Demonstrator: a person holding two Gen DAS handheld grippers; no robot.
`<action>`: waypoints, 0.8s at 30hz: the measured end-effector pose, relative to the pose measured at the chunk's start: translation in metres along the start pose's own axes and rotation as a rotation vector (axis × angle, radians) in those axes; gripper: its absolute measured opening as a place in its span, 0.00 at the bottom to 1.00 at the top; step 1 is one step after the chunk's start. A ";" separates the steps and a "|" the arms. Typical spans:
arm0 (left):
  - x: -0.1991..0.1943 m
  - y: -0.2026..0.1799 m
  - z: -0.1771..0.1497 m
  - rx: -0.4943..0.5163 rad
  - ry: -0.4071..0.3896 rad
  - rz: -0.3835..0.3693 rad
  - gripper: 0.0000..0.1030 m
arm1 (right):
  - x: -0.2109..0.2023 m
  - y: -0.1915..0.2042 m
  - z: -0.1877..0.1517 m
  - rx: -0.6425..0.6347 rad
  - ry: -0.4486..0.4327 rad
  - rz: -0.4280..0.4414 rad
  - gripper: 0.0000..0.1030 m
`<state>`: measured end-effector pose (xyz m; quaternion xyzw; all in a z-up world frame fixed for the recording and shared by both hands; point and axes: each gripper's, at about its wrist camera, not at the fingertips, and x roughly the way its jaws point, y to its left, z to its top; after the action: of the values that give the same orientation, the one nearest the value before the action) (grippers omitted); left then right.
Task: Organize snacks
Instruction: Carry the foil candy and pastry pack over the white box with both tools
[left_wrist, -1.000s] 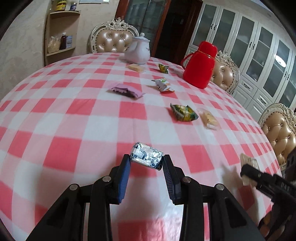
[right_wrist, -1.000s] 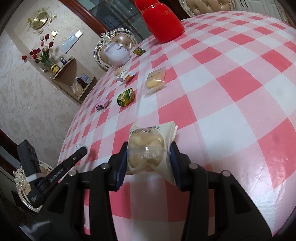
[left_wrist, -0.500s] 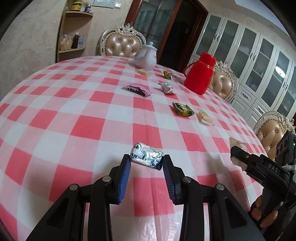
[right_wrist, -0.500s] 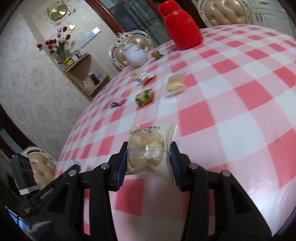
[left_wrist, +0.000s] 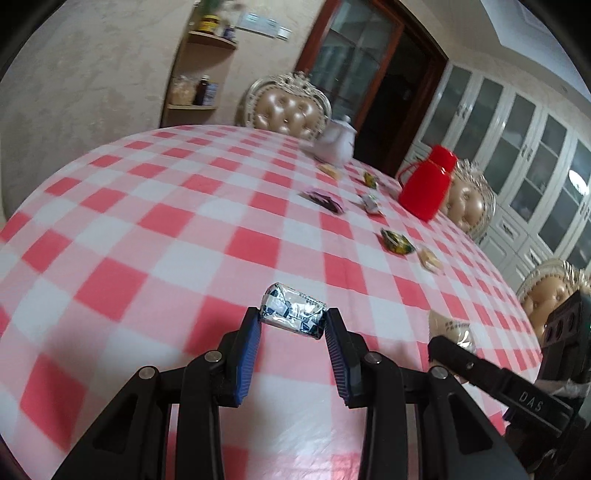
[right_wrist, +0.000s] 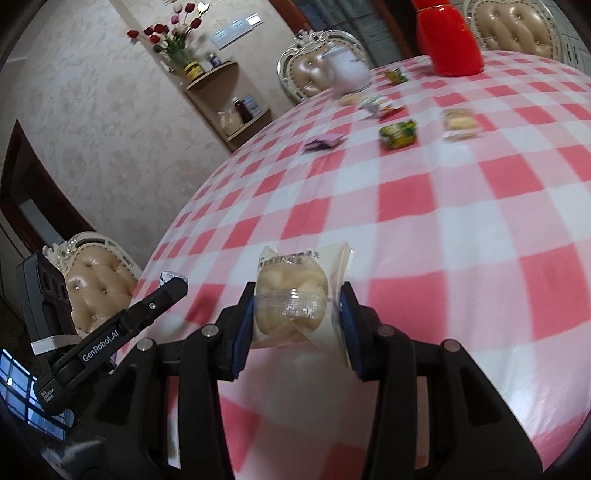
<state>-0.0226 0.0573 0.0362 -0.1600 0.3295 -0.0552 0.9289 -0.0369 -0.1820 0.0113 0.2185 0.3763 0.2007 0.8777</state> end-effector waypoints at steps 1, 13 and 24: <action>-0.004 0.004 -0.001 -0.011 -0.010 0.007 0.36 | 0.001 0.004 -0.003 0.002 0.004 0.011 0.45; -0.069 0.062 -0.015 -0.081 -0.071 0.100 0.36 | 0.027 0.087 -0.046 -0.118 0.103 0.115 0.45; -0.149 0.125 -0.041 -0.076 -0.076 0.221 0.36 | 0.055 0.154 -0.079 -0.282 0.209 0.257 0.45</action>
<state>-0.1645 0.1953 0.0530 -0.1598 0.3115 0.0664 0.9344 -0.0900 -0.0079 0.0128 0.1178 0.4024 0.3833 0.8230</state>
